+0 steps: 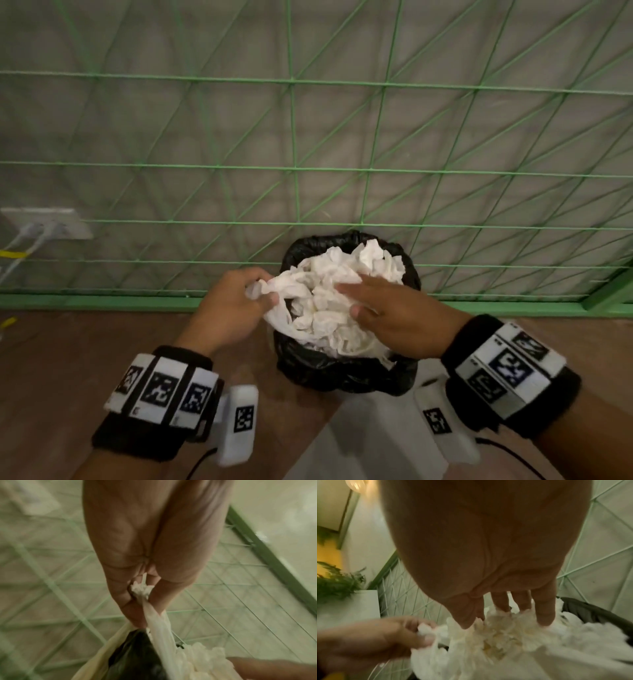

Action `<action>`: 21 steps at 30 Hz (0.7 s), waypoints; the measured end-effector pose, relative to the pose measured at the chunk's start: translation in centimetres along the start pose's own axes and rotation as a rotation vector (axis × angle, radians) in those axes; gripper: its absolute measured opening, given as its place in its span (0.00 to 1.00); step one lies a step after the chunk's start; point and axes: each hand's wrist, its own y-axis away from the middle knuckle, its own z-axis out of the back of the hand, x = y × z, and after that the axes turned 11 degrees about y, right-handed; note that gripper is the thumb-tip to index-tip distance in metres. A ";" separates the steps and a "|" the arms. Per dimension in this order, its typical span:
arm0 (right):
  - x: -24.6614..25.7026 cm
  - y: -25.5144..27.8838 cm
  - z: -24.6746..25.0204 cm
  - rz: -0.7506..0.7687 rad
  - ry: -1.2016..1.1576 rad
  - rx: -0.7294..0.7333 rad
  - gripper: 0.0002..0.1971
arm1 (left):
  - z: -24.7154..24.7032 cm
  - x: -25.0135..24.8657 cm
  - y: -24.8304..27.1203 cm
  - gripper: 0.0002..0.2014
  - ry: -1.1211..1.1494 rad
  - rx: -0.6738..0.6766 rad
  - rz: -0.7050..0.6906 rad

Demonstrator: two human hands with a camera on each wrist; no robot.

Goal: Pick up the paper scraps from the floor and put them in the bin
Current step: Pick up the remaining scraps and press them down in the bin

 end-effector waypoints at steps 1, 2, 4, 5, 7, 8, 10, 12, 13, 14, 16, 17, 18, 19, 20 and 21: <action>-0.2 -0.5 -0.4 -0.002 -0.006 0.019 0.25 | 0.0 -1.2 0.0 0.08 -0.046 -0.036 -0.069; -0.2 -0.8 -0.5 0.001 -0.013 0.028 0.24 | -0.2 -2.8 0.2 0.09 -0.047 -0.041 -0.134; -0.1 -1.2 -0.3 0.011 -0.006 0.038 0.22 | -1.4 -4.7 -0.1 0.08 -0.028 0.057 -0.202; 0.2 -1.2 -0.1 0.014 -0.002 0.040 0.20 | -2.5 -5.3 -0.1 0.08 -0.031 0.143 -0.199; 0.7 -1.3 0.4 0.001 -0.003 0.046 0.17 | -4.9 -5.3 -0.5 0.06 -0.095 0.300 -0.168; 0.8 -1.2 0.5 0.001 -0.018 0.053 0.18 | -6.1 -4.9 -0.8 0.05 -0.152 0.336 -0.170; 0.8 -0.9 0.9 0.006 -0.059 0.074 0.21 | -7.5 -4.2 -1.2 0.04 -0.259 0.364 -0.157; 0.6 -0.4 1.5 -0.012 -0.083 0.034 0.23 | -7.7 -3.9 -1.4 0.06 -0.300 0.360 -0.137; 0.4 -0.1 2.0 -0.030 -0.090 -0.012 0.23 | -7.4 -3.8 -1.6 0.09 -0.271 0.335 -0.119; 0.0 0.3 2.5 -0.044 -0.116 -0.073 0.22 | -6.8 -3.8 -1.7 0.14 -0.217 0.302 -0.093; -0.8 1.0 3.6 -0.101 -0.226 -0.188 0.20 | -5.3 -4.1 -1.8 0.23 -0.149 0.226 -0.085; -1.3 1.2 4.1 -0.130 -0.268 -0.238 0.19 | -4.5 -4.2 -1.9 0.28 -0.145 0.184 -0.103; -1.9 1.3 4.5 -0.146 -0.292 -0.289 0.19 | -3.7 -4.3 -1.9 0.32 -0.144 0.139 -0.123; -2.5 1.2 4.7 -0.164 -0.293 -0.329 0.20 | -3.0 -4.0 -1.9 0.37 -0.159 0.101 -0.132; -3.2 0.9 4.6 -0.179 -0.288 -0.364 0.20 | -2.5 -3.7 -1.9 0.42 -0.204 0.087 -0.116; -3.6 0.6 4.5 -0.197 -0.271 -0.379 0.21 | -2.3 -3.4 -1.9 0.45 -0.263 0.109 -0.084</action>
